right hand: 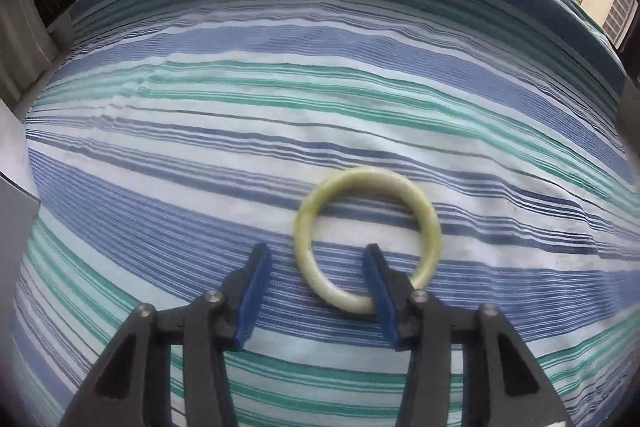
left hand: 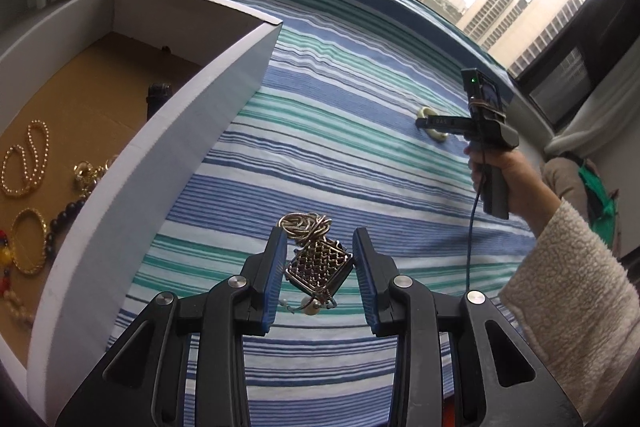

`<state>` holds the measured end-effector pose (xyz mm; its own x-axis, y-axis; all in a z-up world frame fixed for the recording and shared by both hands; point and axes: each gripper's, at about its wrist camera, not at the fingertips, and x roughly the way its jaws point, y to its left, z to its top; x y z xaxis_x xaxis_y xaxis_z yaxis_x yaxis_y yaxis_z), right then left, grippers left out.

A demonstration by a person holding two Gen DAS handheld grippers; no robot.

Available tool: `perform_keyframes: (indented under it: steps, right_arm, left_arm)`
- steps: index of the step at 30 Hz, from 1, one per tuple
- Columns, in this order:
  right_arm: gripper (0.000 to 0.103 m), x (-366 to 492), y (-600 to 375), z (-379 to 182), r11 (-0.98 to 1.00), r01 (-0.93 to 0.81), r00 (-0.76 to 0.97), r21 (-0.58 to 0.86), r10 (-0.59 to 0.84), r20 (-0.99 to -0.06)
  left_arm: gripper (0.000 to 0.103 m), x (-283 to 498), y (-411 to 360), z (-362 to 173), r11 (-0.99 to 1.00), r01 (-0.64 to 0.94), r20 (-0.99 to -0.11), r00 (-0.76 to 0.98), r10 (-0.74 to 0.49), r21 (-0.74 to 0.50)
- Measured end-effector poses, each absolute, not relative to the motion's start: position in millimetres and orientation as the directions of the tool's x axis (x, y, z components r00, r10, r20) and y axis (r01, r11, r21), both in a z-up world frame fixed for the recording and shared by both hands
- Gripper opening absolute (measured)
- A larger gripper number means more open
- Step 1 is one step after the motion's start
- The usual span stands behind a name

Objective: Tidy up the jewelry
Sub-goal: 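Grasp the pale jade bangle with the right tool while the left tool holds the keychain, then carry the keychain and jade bangle into the white tray and open both tools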

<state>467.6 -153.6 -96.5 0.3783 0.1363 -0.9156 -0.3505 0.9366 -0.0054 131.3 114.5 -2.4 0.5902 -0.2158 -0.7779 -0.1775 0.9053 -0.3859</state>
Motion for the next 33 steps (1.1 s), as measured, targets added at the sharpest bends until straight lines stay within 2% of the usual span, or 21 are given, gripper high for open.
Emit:
perform_keyframes:
  steps: [2, 3, 5, 10, 16, 22, 28, 33]
  right_arm:
    - [0.019, 468, -152, -96, 0.934, -0.358, 0.378, -0.010, 0.136, -0.916]
    - [0.013, 467, -153, -95, 0.931, -0.366, 0.366, 0.012, 0.155, -0.918]
    - [0.010, 463, -153, -93, 0.924, -0.381, 0.346, 0.022, 0.165, -0.924]
    - [0.010, 442, -166, -82, 0.918, -0.389, 0.339, 0.069, 0.212, -0.916]
    - [0.010, 411, -200, -62, 0.907, -0.336, 0.329, 0.252, 0.364, -0.871]
    - [0.010, 373, -228, -39, 0.831, -0.316, 0.305, 0.458, 0.546, -0.780]
    - [0.010, 344, -212, -7, 0.721, -0.375, 0.255, 0.582, 0.684, -0.683]
    - [0.010, 315, -156, 40, 0.623, -0.493, 0.213, 0.607, 0.763, -0.610]
  left_arm:
    - [0.033, 134, 114, -5, 0.903, -0.180, -0.782, 0.582, -0.222, -0.390]
    - [0.033, 134, 114, -7, 0.901, -0.181, -0.783, 0.579, -0.227, -0.394]
    - [0.033, 134, 112, -9, 0.899, -0.178, -0.783, 0.576, -0.234, -0.399]
    - [0.033, 131, 105, -10, 0.904, -0.159, -0.783, 0.572, -0.244, -0.398]
    - [0.033, 125, 101, -6, 0.896, -0.147, -0.773, 0.577, -0.266, -0.418]
    - [0.033, 110, 107, 17, 0.873, -0.134, -0.730, 0.614, -0.298, -0.469]
    - [0.033, 80, 137, 52, 0.825, -0.136, -0.671, 0.660, -0.338, -0.549]
    - [0.033, 41, 191, 89, 0.817, -0.189, -0.631, 0.734, -0.250, -0.544]
